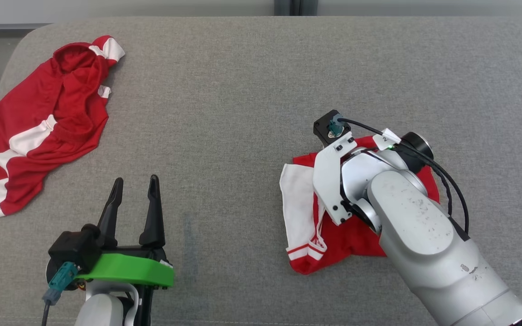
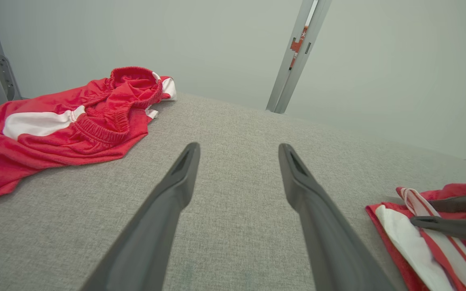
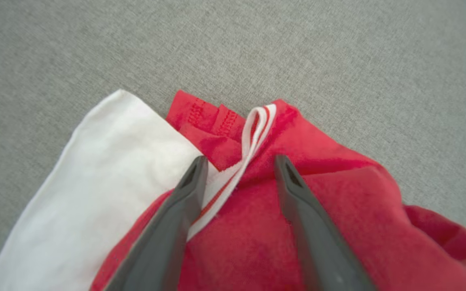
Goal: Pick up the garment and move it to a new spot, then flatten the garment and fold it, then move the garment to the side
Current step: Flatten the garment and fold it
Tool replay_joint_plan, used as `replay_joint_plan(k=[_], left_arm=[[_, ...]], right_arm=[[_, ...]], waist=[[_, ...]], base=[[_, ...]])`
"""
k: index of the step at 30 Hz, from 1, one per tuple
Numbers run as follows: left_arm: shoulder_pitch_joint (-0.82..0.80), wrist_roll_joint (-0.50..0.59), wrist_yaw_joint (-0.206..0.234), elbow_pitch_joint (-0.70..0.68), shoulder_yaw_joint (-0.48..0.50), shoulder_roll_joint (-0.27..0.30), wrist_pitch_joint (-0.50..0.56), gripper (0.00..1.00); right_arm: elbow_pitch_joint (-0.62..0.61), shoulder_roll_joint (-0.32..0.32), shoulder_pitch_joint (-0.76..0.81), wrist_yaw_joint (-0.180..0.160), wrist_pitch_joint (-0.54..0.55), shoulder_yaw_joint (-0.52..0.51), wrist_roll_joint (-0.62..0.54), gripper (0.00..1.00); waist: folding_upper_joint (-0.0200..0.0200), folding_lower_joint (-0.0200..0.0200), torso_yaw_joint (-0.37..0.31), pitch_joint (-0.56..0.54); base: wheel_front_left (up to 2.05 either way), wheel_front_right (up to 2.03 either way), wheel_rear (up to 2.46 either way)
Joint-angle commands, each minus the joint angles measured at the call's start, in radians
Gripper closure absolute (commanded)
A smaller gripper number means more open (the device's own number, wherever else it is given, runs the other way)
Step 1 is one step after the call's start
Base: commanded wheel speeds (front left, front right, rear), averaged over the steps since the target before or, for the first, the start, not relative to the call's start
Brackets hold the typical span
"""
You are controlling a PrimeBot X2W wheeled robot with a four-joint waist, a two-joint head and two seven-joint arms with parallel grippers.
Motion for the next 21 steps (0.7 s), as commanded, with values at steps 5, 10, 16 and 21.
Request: replay_joint_plan(k=[5, 10, 16, 21], left_arm=[[-0.023, -0.005, 0.002, -0.005, -0.001, 0.003, 0.0, 0.0], [-0.023, -0.008, 0.0, 0.0, 0.002, 0.003, 0.0, 0.0], [-0.016, -0.006, -0.002, 0.003, 0.01, 0.003, 0.0, 0.0], [-0.019, -0.001, -0.004, 0.004, 0.013, 0.003, 0.0, 0.0]], right_arm=[[0.012, -0.001, -0.005, 0.0, -0.072, -0.019, -0.011, 1.0], [-0.011, 0.001, -0.008, 0.0, -0.17, 0.018, 0.014, 1.0], [-0.068, 0.001, 0.016, 0.0, -0.222, 0.109, 0.107, 1.0], [-0.05, 0.0, 0.01, 0.0, -0.224, 0.154, 0.143, 1.0]], waist=[[0.0, 0.0, -0.001, 0.007], [0.0, 0.0, 0.004, 0.006], [0.0, 0.0, 0.006, -0.002], [0.0, 0.0, 0.007, -0.002]], base=[[0.0, 0.0, 0.0], [0.0, 0.0, 0.0], [0.0, 0.0, 0.0], [0.0, 0.0, 0.0]])
